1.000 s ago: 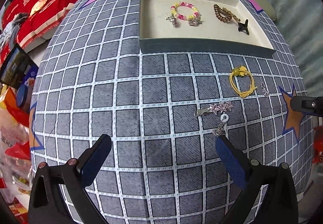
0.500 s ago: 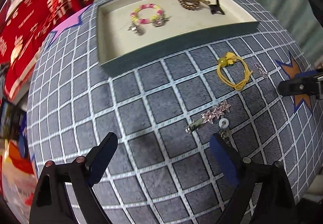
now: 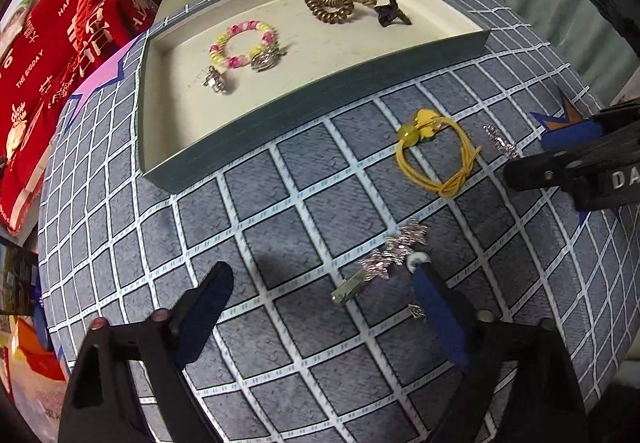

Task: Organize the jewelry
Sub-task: 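Grasp pink-star hair clip with left tool while right tool grasps silver chain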

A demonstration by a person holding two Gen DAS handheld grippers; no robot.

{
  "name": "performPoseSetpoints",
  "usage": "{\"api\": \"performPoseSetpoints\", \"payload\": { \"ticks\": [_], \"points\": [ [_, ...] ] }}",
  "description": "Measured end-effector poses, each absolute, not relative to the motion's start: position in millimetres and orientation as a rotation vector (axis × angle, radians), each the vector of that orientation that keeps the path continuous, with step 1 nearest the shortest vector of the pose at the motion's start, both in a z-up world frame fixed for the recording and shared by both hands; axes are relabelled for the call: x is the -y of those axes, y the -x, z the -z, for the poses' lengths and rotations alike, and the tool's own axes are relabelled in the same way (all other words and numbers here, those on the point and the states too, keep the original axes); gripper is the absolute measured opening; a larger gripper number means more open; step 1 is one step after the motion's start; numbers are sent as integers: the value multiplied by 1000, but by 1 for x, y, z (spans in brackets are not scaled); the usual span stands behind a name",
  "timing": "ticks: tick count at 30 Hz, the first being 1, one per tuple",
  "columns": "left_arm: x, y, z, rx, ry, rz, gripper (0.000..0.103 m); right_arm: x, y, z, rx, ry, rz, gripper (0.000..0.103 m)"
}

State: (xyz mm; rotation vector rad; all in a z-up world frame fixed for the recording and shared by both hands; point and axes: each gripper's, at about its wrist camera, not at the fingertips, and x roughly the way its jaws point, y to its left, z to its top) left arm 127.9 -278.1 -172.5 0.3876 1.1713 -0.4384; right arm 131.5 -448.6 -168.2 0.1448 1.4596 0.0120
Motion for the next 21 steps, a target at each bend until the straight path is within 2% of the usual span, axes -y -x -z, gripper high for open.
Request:
{"api": "performPoseSetpoints", "payload": {
  "ticks": [2, 7, 10, 11, 12, 13, 15, 17, 21],
  "points": [
    [280, -128, 172, -1168, -388, 437, 94, 444, -136, 169, -1453, -122, -16, 68],
    [284, -126, 170, -1176, -364, 466, 77, 426, -147, 169, -1445, -63, -14, 63],
    [286, -123, 169, -1182, -353, 493, 62, 413, -152, 173, -1443, -21, -5, 58],
    [286, -122, 169, -1187, -345, 503, 54, 409, -153, 173, -1442, -6, -3, 53],
    [287, -121, 169, -1191, -340, 507, 41, 405, -154, 173, -1442, 15, 2, 51],
    [287, -123, 170, -1200, -344, 502, 36, 396, -155, 176, -1440, 25, 4, 46],
    [284, -122, 172, -1211, -320, 496, 31, 392, -157, 176, -1436, 28, 3, 35],
    [279, -124, 171, -1232, -271, 494, 27, 386, -156, 175, -1433, 31, 1, 14],
    [265, -127, 170, -1267, -169, 466, 27, 387, -153, 170, -1431, -1, -2, 14]
  ]
}}
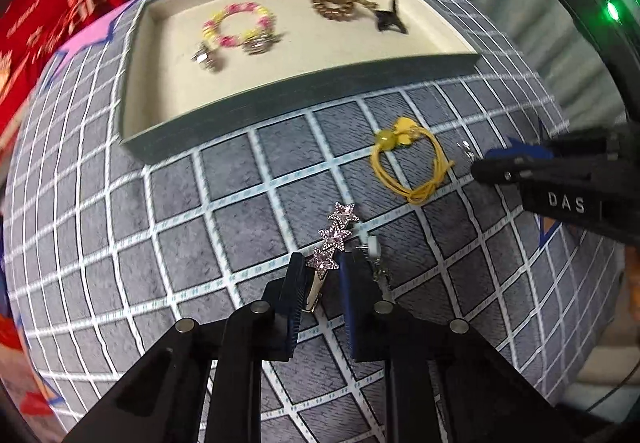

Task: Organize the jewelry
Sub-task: 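Grasp pink-star hair clip with left tool while right tool grasps silver chain, then carry star clip into tray with left tool while right tool carries silver chain there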

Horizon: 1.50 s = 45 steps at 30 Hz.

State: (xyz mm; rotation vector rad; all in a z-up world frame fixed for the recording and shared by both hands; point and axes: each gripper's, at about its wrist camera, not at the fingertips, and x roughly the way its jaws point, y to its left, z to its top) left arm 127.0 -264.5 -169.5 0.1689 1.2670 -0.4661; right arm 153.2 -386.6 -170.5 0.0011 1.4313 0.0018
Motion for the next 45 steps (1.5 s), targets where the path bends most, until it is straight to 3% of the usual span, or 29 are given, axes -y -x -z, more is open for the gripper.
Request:
{"api": "performPoseSetpoints", "payload": {
  "ticks": [26, 45],
  "points": [
    [225, -125, 101, -1198, 65, 319, 27, 477, -105, 112, -1366, -321, -33, 14],
    [226, -189, 75, -1120, 96, 255, 27, 483, -177, 63, -1263, -309, -92, 14]
  ]
}}
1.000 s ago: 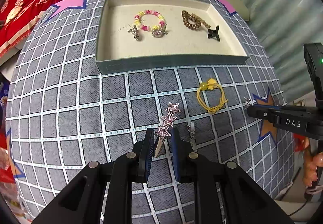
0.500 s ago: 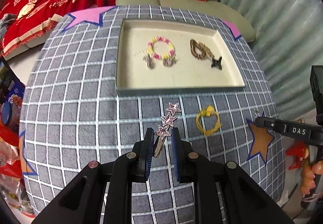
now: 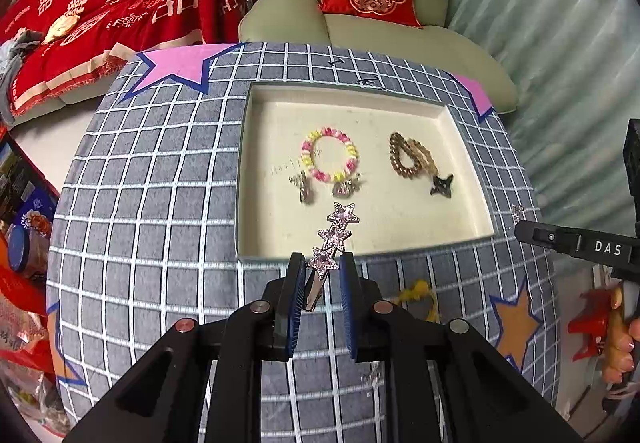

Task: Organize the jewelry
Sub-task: 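Carry star clip into tray with left tool while right tool carries silver chain there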

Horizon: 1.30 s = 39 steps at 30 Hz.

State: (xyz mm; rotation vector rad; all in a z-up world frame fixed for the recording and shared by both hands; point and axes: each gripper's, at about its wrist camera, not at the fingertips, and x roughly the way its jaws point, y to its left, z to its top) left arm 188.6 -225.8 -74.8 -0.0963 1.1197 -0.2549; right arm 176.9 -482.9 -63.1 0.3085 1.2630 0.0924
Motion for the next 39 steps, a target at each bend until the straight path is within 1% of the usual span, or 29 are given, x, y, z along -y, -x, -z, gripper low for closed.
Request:
{"api": "performPoseSetpoints", "payload": {
  "ticks": [6, 19, 36, 39],
  "points": [
    [231, -211, 84, -1123, 91, 234, 27, 476, -202, 70, -1273, -297, -118, 14],
    [248, -244, 119, -1174, 60, 215, 27, 468, -238, 111, -1344, -313, -142, 14],
    [271, -260, 155, -1224, -29, 195, 27, 471, -252, 154, -1408, -298, -105, 14],
    [272, -259, 159, -1233, -36, 188, 27, 471, -251, 154, -1399, -288, -110, 14]
  ]
}}
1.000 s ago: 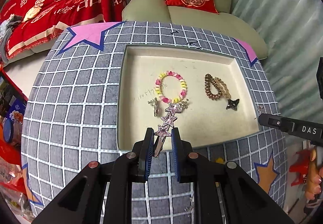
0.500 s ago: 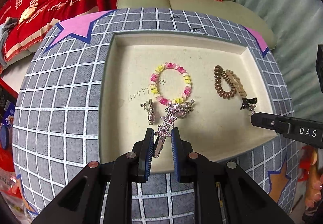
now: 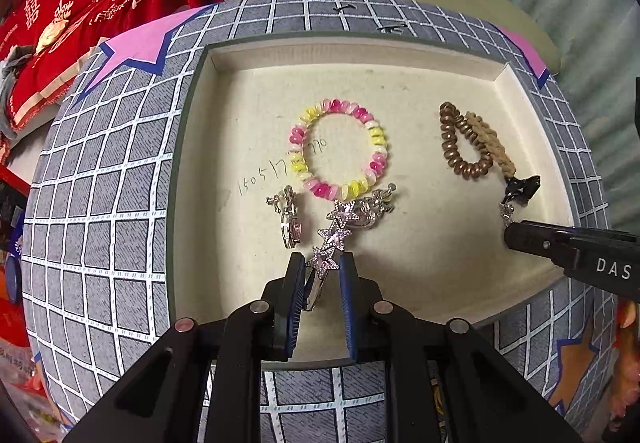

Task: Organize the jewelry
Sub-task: 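Carry star clip into tray with left tool while right tool carries silver chain there, then open both tools to drop the star clip and silver chain in the tray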

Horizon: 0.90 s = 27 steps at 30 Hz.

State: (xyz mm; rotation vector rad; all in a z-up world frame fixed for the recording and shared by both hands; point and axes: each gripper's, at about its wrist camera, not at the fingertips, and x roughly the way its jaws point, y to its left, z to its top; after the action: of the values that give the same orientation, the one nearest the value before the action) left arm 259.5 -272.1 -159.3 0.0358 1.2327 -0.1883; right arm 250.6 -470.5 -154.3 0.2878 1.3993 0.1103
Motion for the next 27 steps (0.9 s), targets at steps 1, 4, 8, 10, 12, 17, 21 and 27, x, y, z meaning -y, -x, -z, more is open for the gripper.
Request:
{"api": "performPoseSetpoints", "payload": {
  "ticks": [1, 4, 8, 10, 12, 17, 21, 27],
  "points": [
    [273, -259, 160, -1234, -38, 186, 27, 470, -251, 154, -1398, -281, -112, 15],
    [278, -258, 161, -1230, -70, 181, 27, 470, -251, 154, -1398, -273, -112, 15],
    [282, -258, 160, -1232, -105, 175, 28, 469, -251, 154, -1400, -274, -112, 18],
    [283, -257, 159, -1231, -110, 171, 27, 469, -251, 153, -1401, -283, -121, 33],
    [283, -257, 157, -1224, -113, 166, 28, 469, -250, 151, -1391, -286, -118, 47],
    [283, -255, 149, -1202, -122, 172, 28, 473, -249, 144, -1365, -339, -136, 47],
    [282, -255, 143, -1184, -121, 172, 28, 475, -248, 135, -1338, -360, -143, 47],
    [276, -251, 128, -1119, -93, 141, 98, 478, -248, 124, -1315, -387, -138, 47]
  ]
}}
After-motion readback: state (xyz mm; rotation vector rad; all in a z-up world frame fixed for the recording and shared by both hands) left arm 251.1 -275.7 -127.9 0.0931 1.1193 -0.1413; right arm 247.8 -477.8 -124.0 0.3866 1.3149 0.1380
